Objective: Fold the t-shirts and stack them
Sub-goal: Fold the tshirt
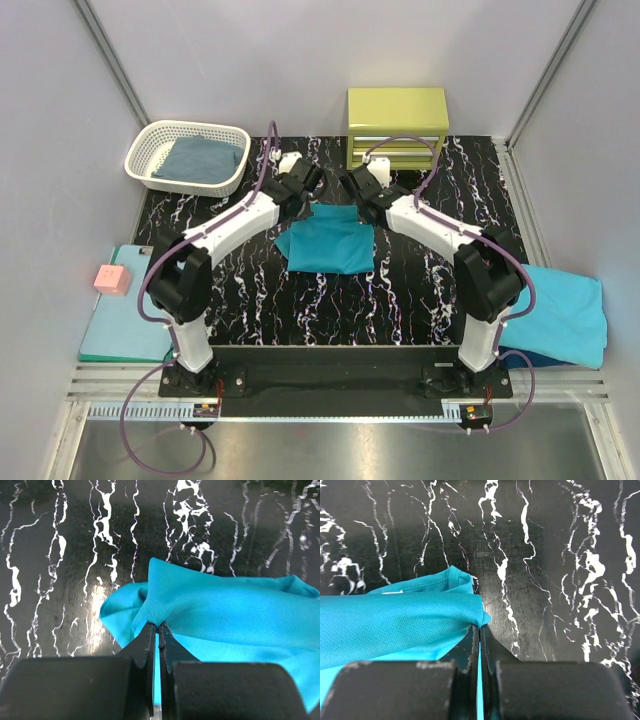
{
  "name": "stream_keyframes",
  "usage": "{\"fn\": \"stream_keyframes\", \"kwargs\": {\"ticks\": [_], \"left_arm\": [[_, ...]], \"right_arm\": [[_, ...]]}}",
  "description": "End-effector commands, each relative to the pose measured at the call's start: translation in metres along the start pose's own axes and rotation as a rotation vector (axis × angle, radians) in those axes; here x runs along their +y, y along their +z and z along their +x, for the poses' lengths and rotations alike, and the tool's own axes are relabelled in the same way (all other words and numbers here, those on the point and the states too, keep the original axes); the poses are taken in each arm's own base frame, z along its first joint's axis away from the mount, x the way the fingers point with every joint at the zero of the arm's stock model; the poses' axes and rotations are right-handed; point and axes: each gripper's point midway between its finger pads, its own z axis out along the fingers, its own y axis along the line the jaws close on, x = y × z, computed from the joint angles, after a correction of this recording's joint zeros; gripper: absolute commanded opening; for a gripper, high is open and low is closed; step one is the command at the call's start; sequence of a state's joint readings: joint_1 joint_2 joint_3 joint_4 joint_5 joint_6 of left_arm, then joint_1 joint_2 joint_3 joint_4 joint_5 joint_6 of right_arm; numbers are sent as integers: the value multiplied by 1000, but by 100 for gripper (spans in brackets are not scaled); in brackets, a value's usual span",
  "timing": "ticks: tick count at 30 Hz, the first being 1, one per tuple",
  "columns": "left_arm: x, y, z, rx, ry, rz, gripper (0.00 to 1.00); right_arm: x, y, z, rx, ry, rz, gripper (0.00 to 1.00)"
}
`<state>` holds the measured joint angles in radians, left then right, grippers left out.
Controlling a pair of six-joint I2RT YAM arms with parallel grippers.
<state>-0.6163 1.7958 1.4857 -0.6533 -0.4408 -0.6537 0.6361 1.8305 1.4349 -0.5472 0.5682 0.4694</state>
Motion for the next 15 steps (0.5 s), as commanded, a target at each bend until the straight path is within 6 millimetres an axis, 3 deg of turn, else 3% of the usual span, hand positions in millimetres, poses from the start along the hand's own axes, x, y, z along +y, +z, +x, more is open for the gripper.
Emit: {"fn": "stream_keyframes", "kwargs": {"ticks": [1,10,15], "left_arm": [[-1,17,-16,-16,-15,-1,1],[5,65,2,65,-27,-38,0],[0,76,5,86,-23,-31,0]], "right_arm": [[-1,17,-16,-21,32,6,0],[5,55,0,39,6,37,0],[9,71,14,74,-9,45,0]]}}
